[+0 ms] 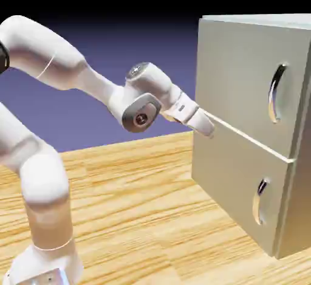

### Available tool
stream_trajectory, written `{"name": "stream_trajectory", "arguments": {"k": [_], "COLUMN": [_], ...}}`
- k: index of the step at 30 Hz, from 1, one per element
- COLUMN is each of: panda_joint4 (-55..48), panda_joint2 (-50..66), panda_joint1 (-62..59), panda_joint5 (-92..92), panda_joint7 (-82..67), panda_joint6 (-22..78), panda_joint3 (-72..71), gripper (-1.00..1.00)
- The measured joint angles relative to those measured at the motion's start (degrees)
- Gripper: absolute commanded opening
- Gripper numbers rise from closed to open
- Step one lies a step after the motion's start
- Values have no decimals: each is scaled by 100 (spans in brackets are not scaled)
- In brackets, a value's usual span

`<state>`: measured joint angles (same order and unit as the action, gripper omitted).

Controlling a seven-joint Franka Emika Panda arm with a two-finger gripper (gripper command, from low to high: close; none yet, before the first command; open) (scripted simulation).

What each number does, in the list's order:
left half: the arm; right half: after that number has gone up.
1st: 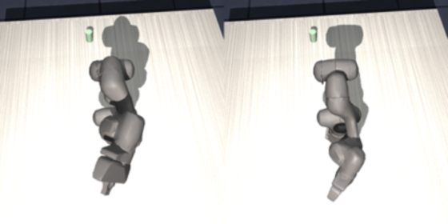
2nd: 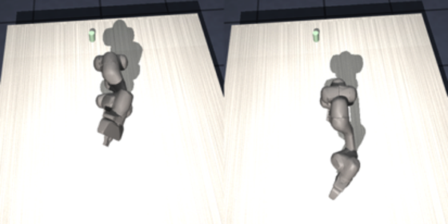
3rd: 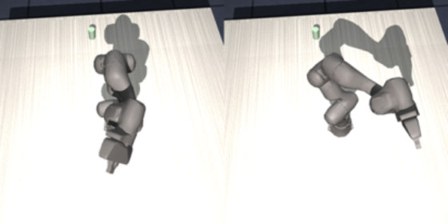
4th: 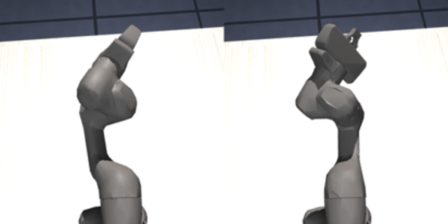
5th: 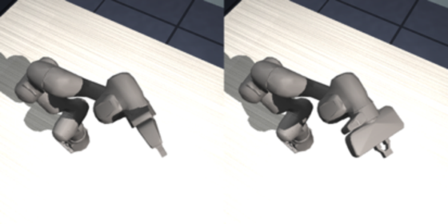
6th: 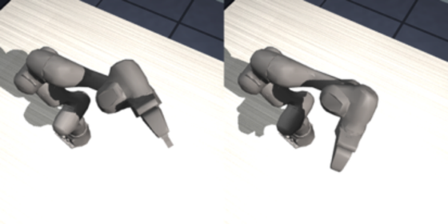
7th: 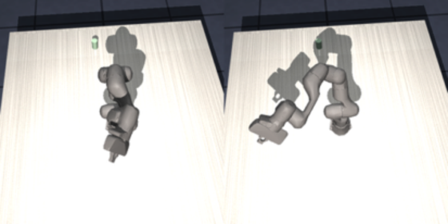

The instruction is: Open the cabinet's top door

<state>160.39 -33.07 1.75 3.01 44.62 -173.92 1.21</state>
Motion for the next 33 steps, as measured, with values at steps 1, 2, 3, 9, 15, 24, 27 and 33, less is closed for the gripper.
{"name": "stream_trajectory", "arguments": {"k": [1,2,3,9,15,24,27,33], "panda_joint4": [-51,-102,-153,-459,-764,-1223,-1376,-1682], "panda_joint2": [-34,-69,-103,-310,-517,-826,-930,-1136], "panda_joint1": [88,177,265,794,1324,2119,2383,2913], "panda_joint5": [249,498,748,2243,3738,5980,6728,8223], "panda_joint7": [179,358,537,1612,2686,4298,4835,5909], "panda_joint6": [7,15,22,65,109,175,196,240], "panda_joint3": [101,201,302,906,1509,2415,2717,3320], "gripper": [100,100,100,100,100,100,100,100]}}
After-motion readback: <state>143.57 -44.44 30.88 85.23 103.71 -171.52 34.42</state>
